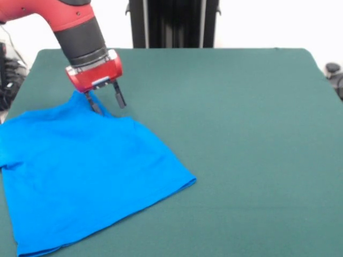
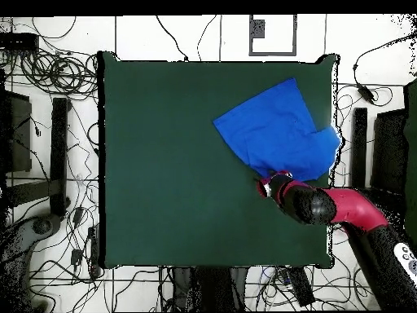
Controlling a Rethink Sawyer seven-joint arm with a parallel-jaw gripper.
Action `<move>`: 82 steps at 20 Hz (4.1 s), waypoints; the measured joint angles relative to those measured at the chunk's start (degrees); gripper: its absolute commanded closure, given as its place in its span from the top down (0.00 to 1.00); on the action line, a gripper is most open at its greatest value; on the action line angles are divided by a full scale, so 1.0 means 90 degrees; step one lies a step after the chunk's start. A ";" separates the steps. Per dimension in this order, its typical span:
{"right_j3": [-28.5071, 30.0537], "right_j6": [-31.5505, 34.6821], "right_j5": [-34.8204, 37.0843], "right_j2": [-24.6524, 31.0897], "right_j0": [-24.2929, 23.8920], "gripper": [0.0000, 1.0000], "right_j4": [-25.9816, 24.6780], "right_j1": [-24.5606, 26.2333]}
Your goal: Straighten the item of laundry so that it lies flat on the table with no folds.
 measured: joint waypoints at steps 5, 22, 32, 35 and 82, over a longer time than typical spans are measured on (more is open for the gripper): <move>0.0035 0.0000 0.0000 0.0001 0.0001 1.00 0.0191 -0.0459; 0.0041 0.0000 0.0000 0.0000 0.0056 1.00 0.0457 -0.0995; 0.0043 0.0000 -0.0047 -0.0017 0.0119 1.00 0.0449 -0.0994; 0.0045 0.0000 -0.0126 -0.0041 0.0171 1.00 0.0442 -0.0994; 0.0147 0.0000 -0.0958 -0.0775 0.0875 1.00 0.0446 -0.0895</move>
